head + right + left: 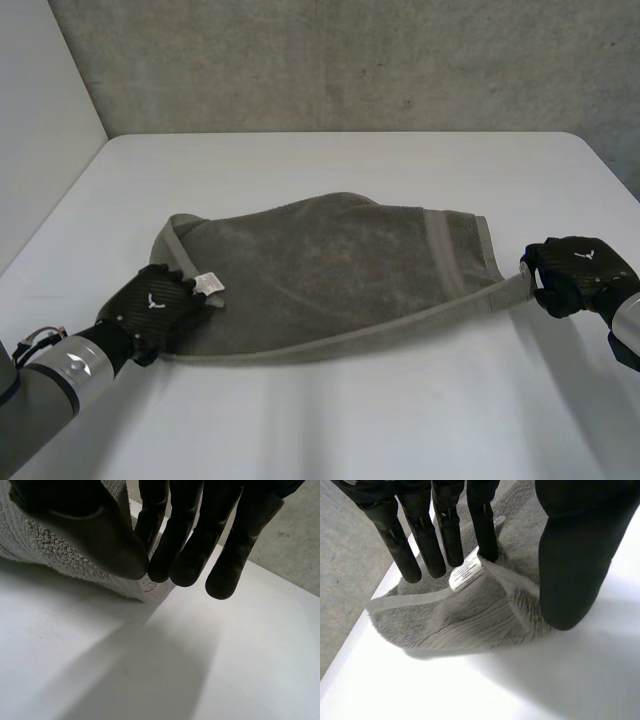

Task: Fold the towel.

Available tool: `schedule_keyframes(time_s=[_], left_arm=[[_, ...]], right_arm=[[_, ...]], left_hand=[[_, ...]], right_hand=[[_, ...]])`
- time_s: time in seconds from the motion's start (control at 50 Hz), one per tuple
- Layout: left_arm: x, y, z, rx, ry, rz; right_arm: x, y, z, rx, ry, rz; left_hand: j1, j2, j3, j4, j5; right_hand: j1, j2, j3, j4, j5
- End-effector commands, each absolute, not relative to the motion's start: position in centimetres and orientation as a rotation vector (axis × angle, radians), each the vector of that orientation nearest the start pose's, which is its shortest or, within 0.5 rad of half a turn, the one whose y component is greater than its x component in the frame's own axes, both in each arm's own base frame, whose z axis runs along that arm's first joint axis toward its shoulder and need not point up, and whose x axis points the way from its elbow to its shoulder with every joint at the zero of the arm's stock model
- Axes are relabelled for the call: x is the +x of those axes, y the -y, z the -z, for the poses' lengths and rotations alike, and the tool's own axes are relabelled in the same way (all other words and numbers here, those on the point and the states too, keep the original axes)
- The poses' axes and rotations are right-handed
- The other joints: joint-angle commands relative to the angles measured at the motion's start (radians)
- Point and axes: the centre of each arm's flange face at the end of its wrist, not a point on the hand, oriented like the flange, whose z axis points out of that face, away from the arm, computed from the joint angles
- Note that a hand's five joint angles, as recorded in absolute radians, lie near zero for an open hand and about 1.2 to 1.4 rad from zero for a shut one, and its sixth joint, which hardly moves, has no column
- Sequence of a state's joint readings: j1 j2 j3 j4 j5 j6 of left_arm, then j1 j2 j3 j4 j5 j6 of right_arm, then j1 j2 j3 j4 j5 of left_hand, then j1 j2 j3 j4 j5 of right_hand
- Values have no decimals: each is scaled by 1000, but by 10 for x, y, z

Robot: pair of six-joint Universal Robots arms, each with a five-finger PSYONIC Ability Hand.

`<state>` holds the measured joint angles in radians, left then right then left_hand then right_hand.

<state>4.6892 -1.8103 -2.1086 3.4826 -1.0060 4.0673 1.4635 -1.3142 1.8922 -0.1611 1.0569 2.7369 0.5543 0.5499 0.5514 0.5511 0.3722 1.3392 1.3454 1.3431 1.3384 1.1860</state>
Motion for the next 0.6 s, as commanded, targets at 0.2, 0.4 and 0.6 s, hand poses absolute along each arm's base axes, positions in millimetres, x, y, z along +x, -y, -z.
schedule_keyframes(time_s=[0.2,0.4,0.6], left_arm=[[-174,243,-124,1628,-1956,1662],[-174,238,-114,1642,-2007,1629],[-174,241,-103,1650,-2037,1621]], right_arm=[[146,297,-159,-779,-2349,1693],[146,297,-159,-778,-2350,1691],[146,296,-159,-779,-2349,1693]], left_hand=[[11,16,14,15,19],[205,210,208,209,213],[663,668,666,667,671]], right_hand=[[57,51,53,58,36],[57,51,53,58,36],[57,51,53,58,36]])
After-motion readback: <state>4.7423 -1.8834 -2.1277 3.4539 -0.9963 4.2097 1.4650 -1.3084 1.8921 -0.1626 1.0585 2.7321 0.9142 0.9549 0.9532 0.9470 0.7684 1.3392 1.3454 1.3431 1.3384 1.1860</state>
